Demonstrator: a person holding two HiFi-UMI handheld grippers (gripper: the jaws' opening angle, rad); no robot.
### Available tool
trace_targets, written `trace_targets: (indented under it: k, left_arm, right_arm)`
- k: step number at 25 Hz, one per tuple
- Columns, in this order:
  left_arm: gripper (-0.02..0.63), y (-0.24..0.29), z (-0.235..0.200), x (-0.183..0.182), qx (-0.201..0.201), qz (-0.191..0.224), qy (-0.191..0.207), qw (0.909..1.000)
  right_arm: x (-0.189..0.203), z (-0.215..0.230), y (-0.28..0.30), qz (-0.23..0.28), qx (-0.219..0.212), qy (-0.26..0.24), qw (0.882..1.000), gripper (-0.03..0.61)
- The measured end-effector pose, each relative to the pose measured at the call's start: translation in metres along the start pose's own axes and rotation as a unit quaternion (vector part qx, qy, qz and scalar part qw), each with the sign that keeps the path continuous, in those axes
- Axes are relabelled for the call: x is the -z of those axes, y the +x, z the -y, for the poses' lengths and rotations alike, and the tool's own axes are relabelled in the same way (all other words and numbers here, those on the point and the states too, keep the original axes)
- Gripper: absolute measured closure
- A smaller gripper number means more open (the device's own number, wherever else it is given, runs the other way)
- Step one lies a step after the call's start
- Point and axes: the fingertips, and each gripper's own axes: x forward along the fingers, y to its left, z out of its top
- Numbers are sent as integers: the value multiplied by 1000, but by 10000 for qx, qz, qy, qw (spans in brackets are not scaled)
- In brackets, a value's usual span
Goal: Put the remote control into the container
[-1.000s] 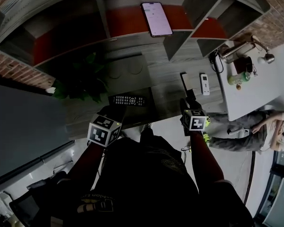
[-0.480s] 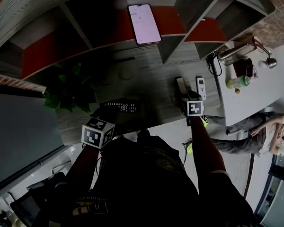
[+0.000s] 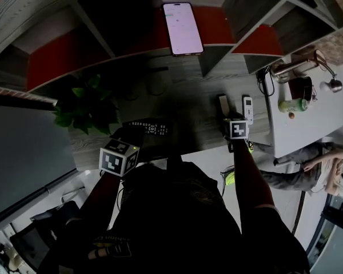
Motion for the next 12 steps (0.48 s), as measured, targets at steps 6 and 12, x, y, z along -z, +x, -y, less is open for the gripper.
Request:
trace_targets:
  k: [6,12]
  left_arm:
    - [607,6,0,7,117,123,-16,9999]
    - [607,-6,-8,16,69,82,-47,9999]
  right_arm:
    - [1,-3,-1,-52,-38,325,9995,388]
    - [-8,-30,-23,233,-266,519,9980,390]
